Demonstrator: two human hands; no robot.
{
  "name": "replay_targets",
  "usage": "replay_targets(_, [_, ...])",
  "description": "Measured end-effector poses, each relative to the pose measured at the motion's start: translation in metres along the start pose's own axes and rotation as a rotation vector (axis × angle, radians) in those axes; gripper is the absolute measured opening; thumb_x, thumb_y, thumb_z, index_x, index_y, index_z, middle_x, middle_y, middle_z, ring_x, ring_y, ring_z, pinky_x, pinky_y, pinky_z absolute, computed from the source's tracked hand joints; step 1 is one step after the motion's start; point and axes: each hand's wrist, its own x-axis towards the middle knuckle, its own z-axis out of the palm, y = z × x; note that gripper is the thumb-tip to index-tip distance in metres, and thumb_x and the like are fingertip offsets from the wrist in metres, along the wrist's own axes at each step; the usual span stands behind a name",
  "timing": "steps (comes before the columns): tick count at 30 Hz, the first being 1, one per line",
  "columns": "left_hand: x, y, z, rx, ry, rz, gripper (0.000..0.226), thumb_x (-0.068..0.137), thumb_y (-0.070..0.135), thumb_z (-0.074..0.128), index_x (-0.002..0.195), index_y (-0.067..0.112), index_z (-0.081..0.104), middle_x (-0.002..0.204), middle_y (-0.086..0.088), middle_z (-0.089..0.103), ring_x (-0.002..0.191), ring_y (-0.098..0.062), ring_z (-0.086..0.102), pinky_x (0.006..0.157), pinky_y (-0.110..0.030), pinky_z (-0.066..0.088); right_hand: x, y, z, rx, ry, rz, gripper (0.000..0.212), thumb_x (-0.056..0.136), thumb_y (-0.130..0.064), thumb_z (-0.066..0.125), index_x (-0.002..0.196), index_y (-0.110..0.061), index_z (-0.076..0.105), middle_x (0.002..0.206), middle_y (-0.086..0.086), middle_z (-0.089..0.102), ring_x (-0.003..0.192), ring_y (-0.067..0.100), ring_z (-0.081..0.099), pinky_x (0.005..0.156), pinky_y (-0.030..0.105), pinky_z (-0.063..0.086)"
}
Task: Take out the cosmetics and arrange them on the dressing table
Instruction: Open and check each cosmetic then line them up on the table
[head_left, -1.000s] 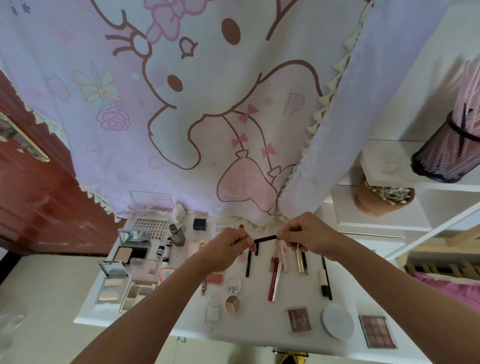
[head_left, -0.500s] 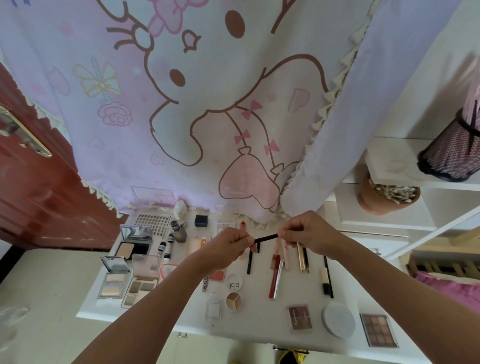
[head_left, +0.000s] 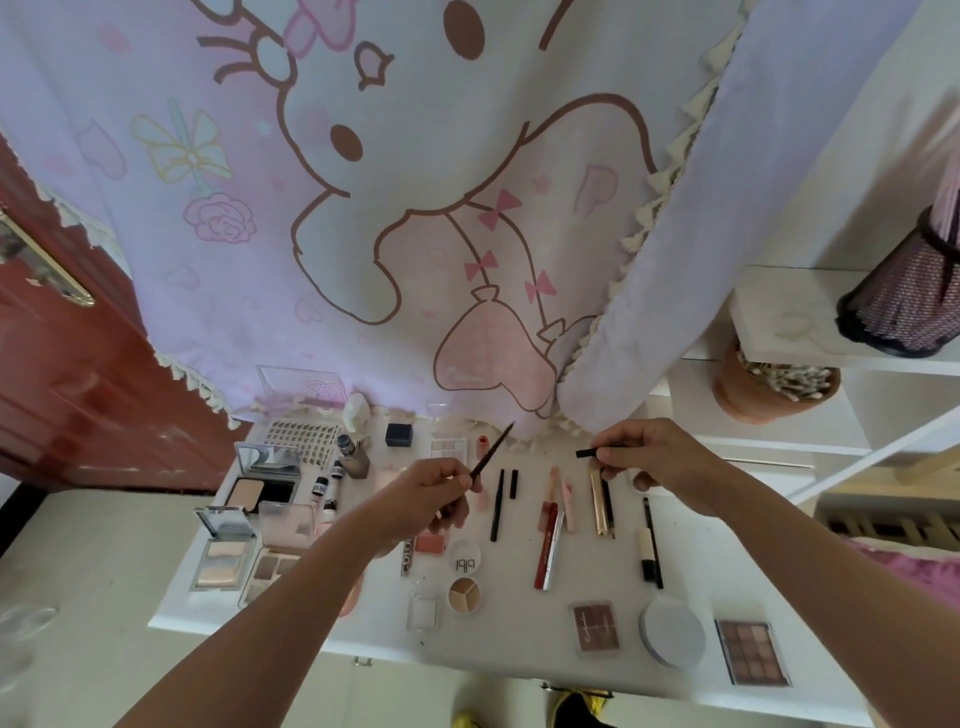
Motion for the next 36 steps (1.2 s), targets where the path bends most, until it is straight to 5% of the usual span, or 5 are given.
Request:
replay_targets(4, [0.009,-0.024,0.021,0.059,0.112,-0.104,0.012,0.097,0.013,0.053,0.093,0.007,0.063,0.083,-0.011,0.072,0.065,-0.013,0.056,0.062,-0.026,0.046,-0.001,0.017,0.011,0.098,-0.007,0.107,0.018,0.097,-0.012,0.057,0.109,-0.011,0.071,0.096,0.01,0.076,0.085,0.017,0.069,0.061,0.025,0.04])
replay_targets(9, [0.027,-0.055,0.049,0.229,0.357,-0.207,0.02,0.09,0.013,0.063,0.075,-0.001,0.066,0.067,-0.008,0.061,0.056,-0.017,0.056,0.049,-0.019,0.047,0.006,0.044,0.021,0.267,0.022,0.255,0.027,0.099,-0.004,0.047,0.112,-0.01,0.071,0.099,0.012,0.076,0.082,0.017,0.07,0.062,0.027,0.043])
replay_targets(15, [0.059,-0.083,0.086,0.479,0.38,-0.301,0.016,0.082,0.015,0.07,0.07,0.004,0.068,0.07,-0.008,0.069,0.067,-0.018,0.067,0.07,-0.03,0.057,0.02,0.074,0.019,0.243,-0.001,0.367,0.029,0.096,0.002,0.048,0.11,-0.009,0.071,0.095,0.009,0.076,0.085,0.016,0.072,0.061,0.026,0.046])
replay_targets(31, [0.091,-0.107,0.13,0.648,0.365,-0.559,0.016,0.085,0.005,0.054,0.079,0.018,0.046,0.078,-0.001,0.055,0.076,-0.022,0.059,0.076,-0.041,0.056,0.079,0.114,0.031,-0.458,-0.083,0.213,0.022,0.082,-0.015,0.077,0.102,-0.023,0.078,0.092,-0.008,0.072,0.088,0.011,0.064,0.07,0.02,0.044])
replay_targets(36, [0.09,-0.111,0.132,0.7,0.355,-0.558,0.02,0.084,0.007,0.056,0.075,0.018,0.042,0.073,-0.001,0.053,0.073,-0.022,0.058,0.075,-0.04,0.056,0.091,0.113,0.044,-0.603,-0.115,0.229,0.015,0.091,-0.035,0.067,0.079,-0.03,0.075,0.065,-0.015,0.044,0.058,0.0,0.046,0.056,0.024,0.034])
